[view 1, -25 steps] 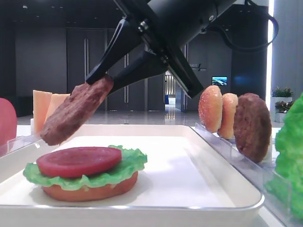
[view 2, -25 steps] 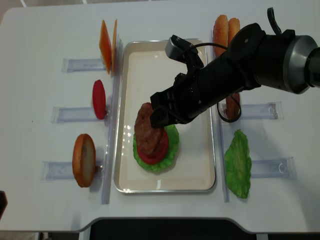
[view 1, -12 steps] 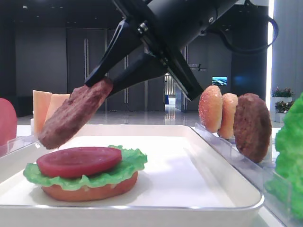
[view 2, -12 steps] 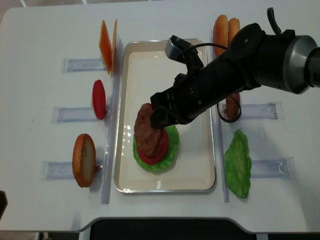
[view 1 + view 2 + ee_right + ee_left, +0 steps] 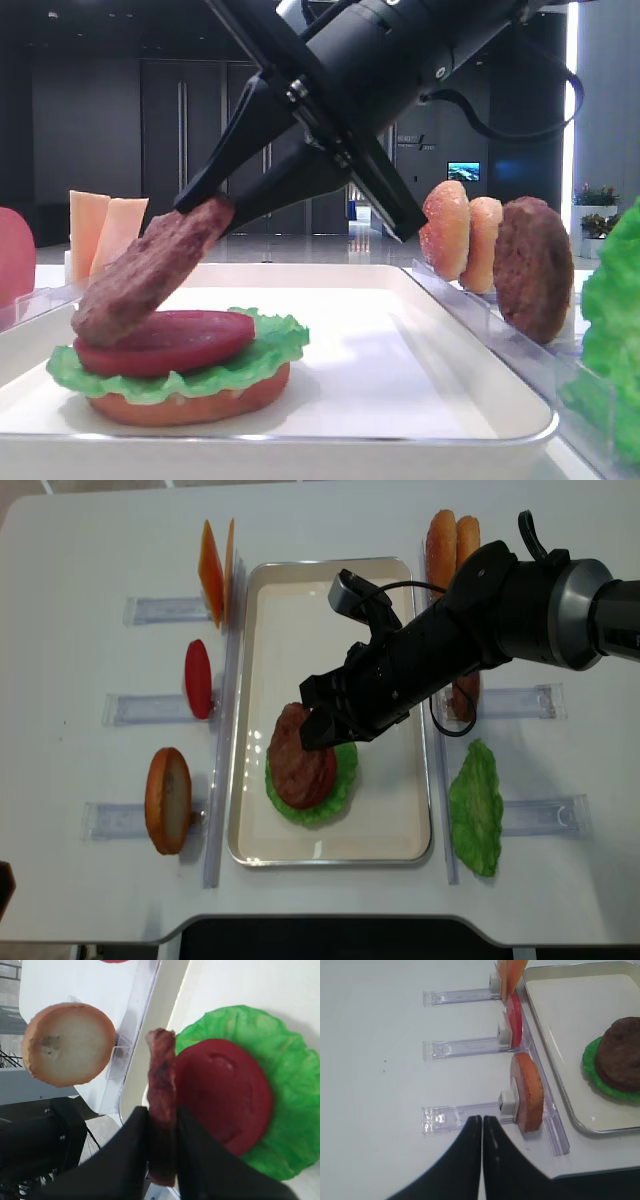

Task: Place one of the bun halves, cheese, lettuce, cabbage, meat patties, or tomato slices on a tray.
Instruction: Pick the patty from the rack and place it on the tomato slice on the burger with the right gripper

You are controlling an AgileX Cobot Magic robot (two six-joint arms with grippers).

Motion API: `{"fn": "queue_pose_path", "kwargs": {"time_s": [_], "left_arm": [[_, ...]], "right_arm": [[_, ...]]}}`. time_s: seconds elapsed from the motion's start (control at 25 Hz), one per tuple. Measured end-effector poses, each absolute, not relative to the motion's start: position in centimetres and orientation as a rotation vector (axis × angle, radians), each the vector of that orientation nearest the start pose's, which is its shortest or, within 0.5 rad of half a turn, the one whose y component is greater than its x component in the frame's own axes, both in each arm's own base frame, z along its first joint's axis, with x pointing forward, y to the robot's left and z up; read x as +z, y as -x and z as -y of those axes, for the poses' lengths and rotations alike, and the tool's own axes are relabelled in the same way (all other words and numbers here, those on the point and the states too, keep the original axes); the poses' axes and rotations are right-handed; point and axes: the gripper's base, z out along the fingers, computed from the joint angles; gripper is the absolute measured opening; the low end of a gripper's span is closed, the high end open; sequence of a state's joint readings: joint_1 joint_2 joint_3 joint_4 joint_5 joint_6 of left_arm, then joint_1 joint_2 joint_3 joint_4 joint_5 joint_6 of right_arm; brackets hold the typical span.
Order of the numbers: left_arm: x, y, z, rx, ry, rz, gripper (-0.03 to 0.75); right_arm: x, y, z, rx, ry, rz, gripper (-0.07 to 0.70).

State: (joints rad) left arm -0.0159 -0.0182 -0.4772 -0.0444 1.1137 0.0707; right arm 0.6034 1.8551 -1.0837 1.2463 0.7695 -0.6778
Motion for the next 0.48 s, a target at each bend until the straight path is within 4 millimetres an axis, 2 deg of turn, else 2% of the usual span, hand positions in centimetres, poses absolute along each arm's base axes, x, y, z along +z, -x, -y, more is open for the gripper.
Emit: {"fn": "queue_pose_path", "kwargs": {"time_s": [0.48], "left_arm": [[26.67,0.75,0.35,-0.021,-0.094,-2.099,-0.001]], "right_arm": [[18.46,-26.56,-25.34,1.296,0.492,-2.682,0.115]]}}
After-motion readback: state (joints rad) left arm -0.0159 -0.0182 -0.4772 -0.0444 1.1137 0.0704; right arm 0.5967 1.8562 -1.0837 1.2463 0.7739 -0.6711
